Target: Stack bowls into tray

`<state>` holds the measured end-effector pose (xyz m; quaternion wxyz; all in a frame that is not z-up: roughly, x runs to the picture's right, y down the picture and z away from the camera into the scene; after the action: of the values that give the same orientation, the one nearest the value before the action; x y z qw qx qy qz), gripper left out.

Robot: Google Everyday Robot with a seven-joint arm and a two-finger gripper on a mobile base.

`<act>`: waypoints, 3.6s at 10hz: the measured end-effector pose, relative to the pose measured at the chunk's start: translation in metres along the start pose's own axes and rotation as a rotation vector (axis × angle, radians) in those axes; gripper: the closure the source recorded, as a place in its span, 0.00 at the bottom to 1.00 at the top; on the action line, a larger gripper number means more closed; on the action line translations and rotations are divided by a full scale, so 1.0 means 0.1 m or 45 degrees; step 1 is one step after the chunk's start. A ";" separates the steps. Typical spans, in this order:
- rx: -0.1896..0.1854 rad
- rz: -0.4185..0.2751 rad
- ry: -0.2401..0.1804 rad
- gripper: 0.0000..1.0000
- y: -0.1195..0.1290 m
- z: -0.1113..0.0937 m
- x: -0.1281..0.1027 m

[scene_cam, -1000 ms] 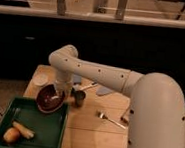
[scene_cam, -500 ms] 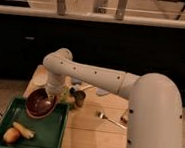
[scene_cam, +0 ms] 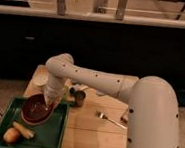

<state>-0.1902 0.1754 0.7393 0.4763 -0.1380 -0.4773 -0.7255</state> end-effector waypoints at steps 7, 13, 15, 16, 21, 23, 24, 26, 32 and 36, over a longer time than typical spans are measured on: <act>0.059 -0.122 -0.004 0.25 0.00 0.07 -0.05; 0.073 -0.146 -0.006 0.20 -0.04 0.12 0.01; 0.061 -0.140 -0.004 0.20 -0.03 0.10 0.03; 0.052 -0.130 0.016 0.20 -0.03 0.04 0.04; 0.025 -0.072 0.141 0.20 -0.06 -0.21 0.13; 0.015 -0.061 0.167 0.20 -0.08 -0.26 0.17; 0.012 -0.060 0.177 0.20 -0.10 -0.28 0.19; 0.002 -0.052 0.202 0.20 -0.13 -0.32 0.23; 0.002 -0.053 0.202 0.20 -0.14 -0.32 0.23; 0.002 -0.051 0.202 0.20 -0.13 -0.32 0.23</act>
<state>-0.2041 0.1373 0.7305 0.4980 -0.0700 -0.4412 -0.7432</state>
